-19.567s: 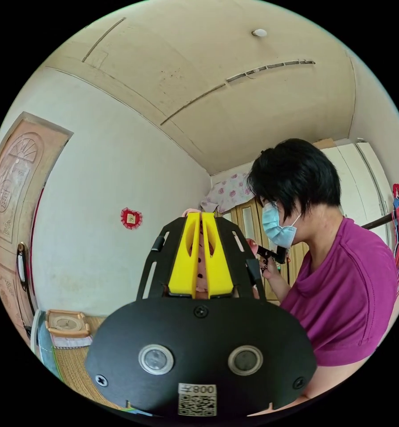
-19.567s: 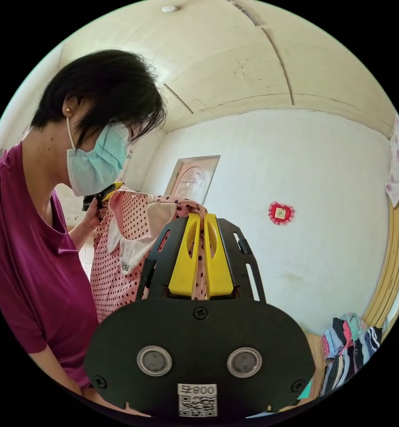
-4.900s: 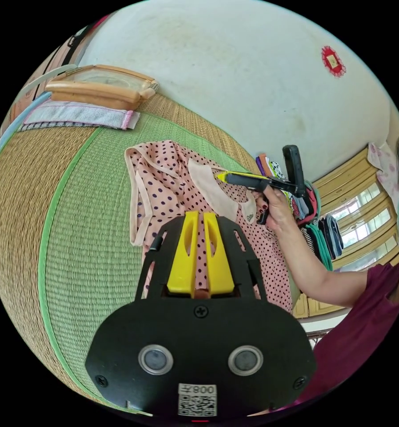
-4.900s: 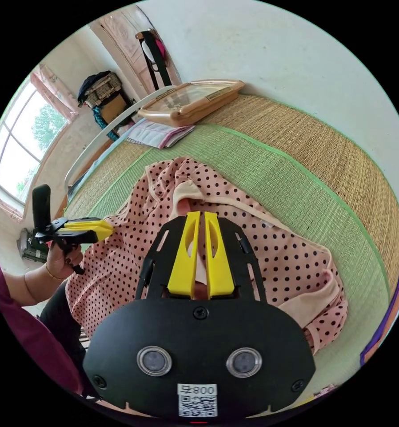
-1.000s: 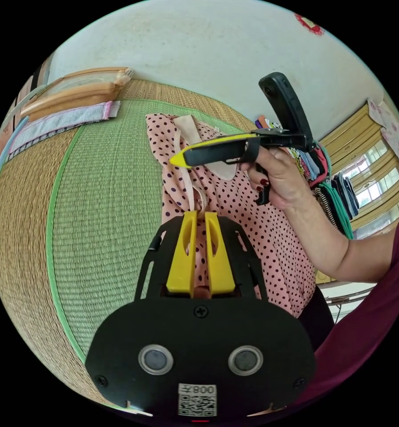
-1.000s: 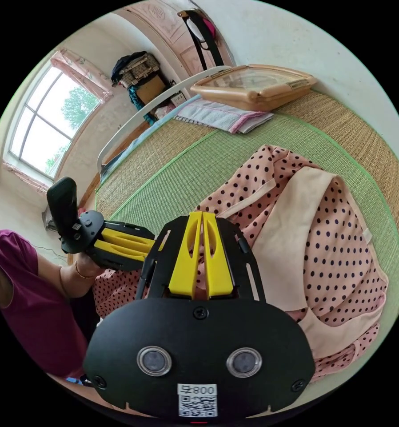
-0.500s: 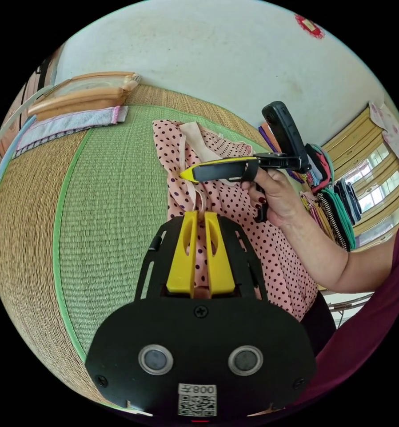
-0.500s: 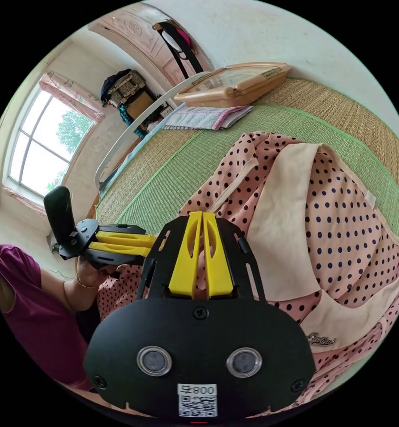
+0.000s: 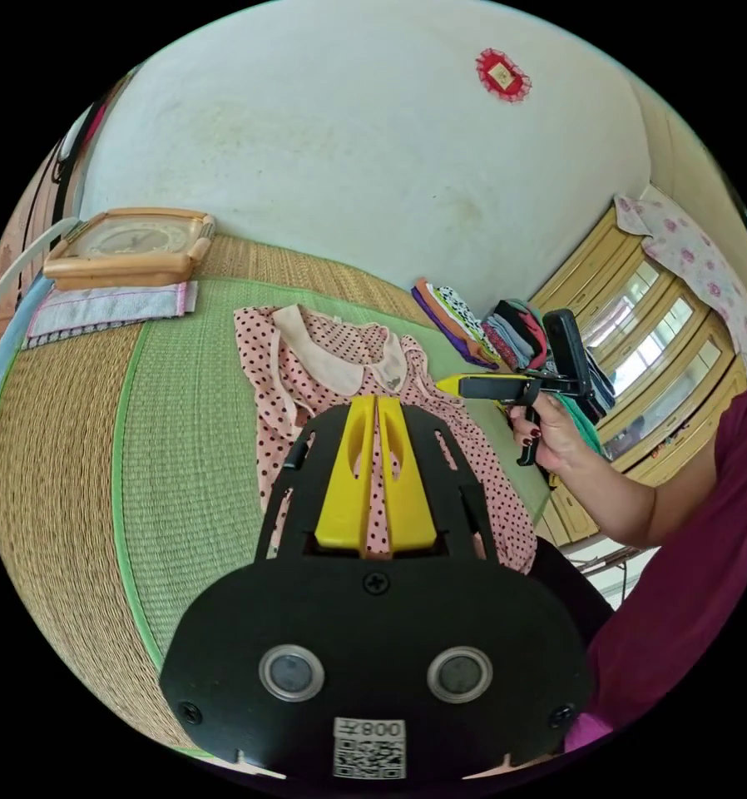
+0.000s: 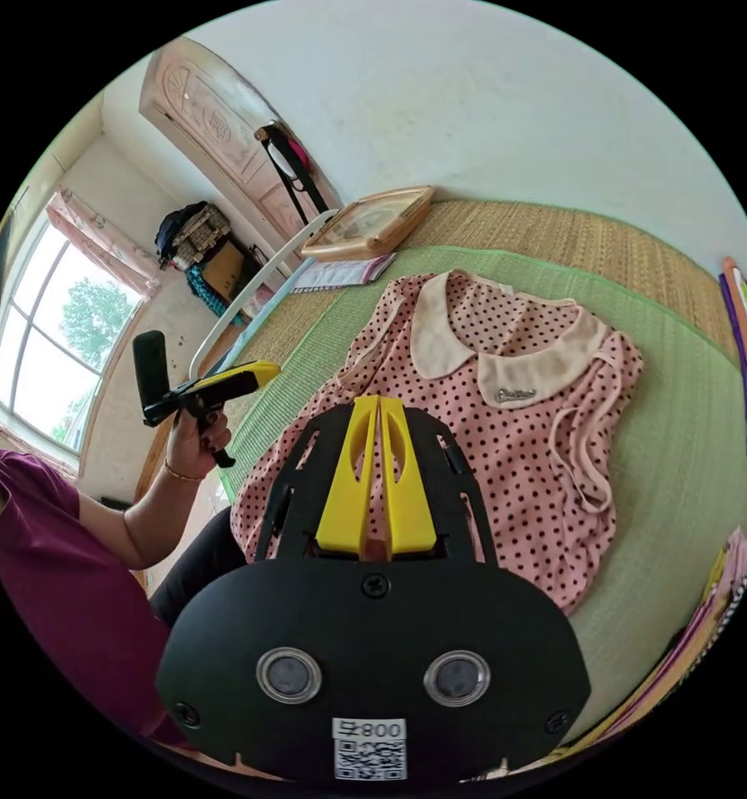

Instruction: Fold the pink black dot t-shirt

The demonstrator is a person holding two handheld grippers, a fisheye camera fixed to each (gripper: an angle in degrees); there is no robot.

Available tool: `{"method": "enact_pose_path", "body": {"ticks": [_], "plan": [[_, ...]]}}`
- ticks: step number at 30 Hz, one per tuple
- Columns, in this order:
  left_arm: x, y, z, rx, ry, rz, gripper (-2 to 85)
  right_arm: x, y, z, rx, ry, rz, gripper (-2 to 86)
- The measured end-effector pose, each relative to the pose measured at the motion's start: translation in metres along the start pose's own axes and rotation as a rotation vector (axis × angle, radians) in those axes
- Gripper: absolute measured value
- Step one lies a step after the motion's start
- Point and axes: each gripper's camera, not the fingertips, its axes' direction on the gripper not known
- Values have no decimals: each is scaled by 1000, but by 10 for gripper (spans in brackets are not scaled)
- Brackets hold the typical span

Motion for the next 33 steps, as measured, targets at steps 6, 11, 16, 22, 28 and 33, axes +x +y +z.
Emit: {"method": "enact_pose_path", "body": {"ticks": [6, 11, 16, 22, 28, 33], "plan": [[41, 24, -11, -115, 51, -16, 3, -32, 81, -127, 162, 122, 46, 2], [53, 63, -10, -177, 133, -168, 5, -54, 148, -190, 204, 164, 59, 6], [54, 104, -11, -173, 144, -338, 16, -50, 214, -211, 184, 164, 133, 23], [68, 115, 10, -180, 114, -369, 25, -19, 281, -208, 105, 138, 238, 47], [90, 88, 85, -250, 184, -336, 32, 12, 295, -190, 70, 98, 297, 63], [102, 42, 172, -335, 215, -263, 35, 39, 265, -175, 46, 147, 266, 75]]}}
